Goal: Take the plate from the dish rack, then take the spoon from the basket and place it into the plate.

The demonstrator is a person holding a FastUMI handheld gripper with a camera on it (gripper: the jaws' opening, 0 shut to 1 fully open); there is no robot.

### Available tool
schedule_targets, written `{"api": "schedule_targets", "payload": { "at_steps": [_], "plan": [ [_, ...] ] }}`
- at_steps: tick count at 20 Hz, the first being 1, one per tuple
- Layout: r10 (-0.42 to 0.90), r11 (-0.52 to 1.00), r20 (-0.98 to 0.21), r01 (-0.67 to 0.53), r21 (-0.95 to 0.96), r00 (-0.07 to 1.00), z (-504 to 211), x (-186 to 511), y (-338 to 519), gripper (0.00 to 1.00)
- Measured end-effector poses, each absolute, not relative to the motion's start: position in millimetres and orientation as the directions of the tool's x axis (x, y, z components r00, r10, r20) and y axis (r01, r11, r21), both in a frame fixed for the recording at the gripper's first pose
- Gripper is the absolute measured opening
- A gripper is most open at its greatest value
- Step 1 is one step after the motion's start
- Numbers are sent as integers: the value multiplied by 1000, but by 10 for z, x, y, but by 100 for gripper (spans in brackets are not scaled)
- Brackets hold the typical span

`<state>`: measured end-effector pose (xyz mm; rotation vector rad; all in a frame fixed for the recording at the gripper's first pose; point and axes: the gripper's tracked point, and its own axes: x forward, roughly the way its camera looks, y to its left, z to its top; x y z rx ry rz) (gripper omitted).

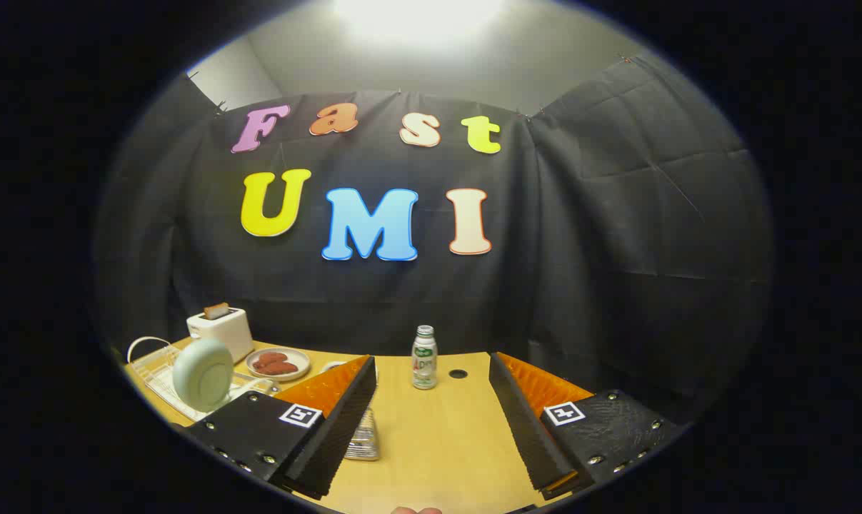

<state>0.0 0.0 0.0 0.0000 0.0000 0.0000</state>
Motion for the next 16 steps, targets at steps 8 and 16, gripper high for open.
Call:
{"api": "schedule_targets", "payload": {
  "at_steps": [8,16],
  "plan": [
    [111,991,-75,-104,83,991,-9,231,1473,97],
    [263,960,-232,-231,156,937,-438,602,2667,98]
  ]
}}
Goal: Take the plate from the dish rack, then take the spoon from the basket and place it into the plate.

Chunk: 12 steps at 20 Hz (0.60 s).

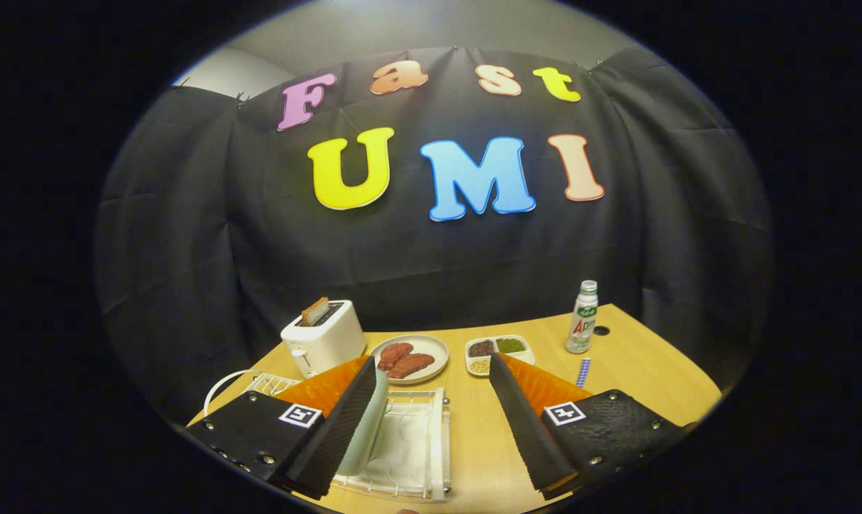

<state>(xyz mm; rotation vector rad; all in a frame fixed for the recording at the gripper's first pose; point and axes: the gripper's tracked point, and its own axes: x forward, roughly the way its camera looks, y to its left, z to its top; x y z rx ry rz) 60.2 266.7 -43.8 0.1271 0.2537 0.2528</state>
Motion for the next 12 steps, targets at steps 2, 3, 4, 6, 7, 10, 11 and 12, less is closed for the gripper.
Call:
{"api": "schedule_targets", "payload": {
  "at_steps": [2,3,4,6,7,10,11,12],
  "plan": [
    [290,951,-293,-240,196,911,-621,669,2890,98],
    [299,947,-330,-237,216,895,-730,706,2973,98],
    [306,945,-368,-231,234,878,-834,740,3060,98],
    [309,944,-430,-216,250,848,-1006,776,3182,98],
    [309,944,-455,-211,253,835,-1063,785,3233,98],
    [305,944,-516,-184,274,800,-1220,826,3335,96],
    [301,945,-538,-170,279,788,-1266,842,3350,94],
    [299,945,-561,-160,284,772,-1328,843,3371,91]
  ]
}}
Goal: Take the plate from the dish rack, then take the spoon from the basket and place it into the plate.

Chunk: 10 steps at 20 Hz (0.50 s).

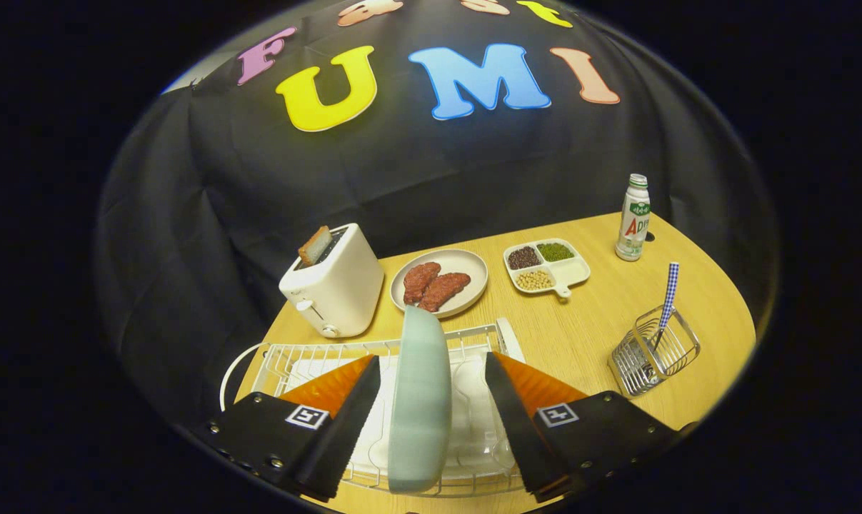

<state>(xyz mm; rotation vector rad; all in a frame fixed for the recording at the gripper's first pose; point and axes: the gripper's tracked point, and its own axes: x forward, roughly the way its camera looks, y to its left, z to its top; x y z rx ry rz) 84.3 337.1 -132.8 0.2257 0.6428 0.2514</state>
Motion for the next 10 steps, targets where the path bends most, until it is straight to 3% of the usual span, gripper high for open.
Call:
{"api": "schedule_targets", "payload": {
  "at_steps": [2,6,8,10],
  "plan": [
    [295,950,-604,-157,271,741,-1433,834,3409,78],
    [286,957,-644,-169,238,709,-1500,855,3488,71],
    [243,970,-674,-160,185,697,-1571,866,3447,40],
    [206,978,-699,-137,154,684,-1588,878,3386,37]
  ]
}}
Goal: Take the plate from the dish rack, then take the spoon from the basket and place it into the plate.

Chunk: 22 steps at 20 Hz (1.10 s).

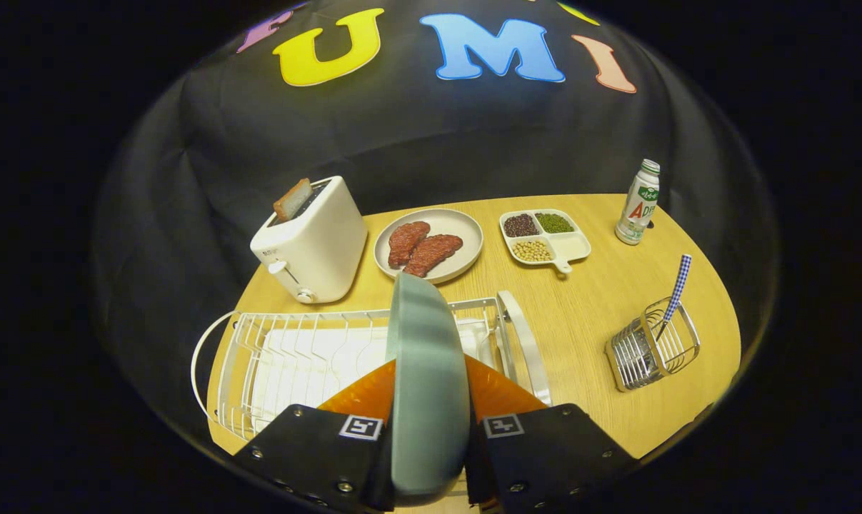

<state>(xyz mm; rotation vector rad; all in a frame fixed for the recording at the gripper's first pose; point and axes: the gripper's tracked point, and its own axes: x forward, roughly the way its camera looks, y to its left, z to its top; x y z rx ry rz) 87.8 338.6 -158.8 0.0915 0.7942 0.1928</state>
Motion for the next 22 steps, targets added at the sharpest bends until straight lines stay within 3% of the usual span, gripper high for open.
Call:
{"api": "schedule_targets", "payload": {
  "at_steps": [6,10,17,22],
  "plan": [
    [120,992,-705,-119,50,699,-1545,887,3343,31],
    [1,978,-667,-141,-156,745,-1352,939,3444,31],
    [-216,824,-560,-158,-544,800,-1017,916,3724,30],
    [-276,761,-488,-122,-637,828,-766,782,3760,31]
  ]
}}
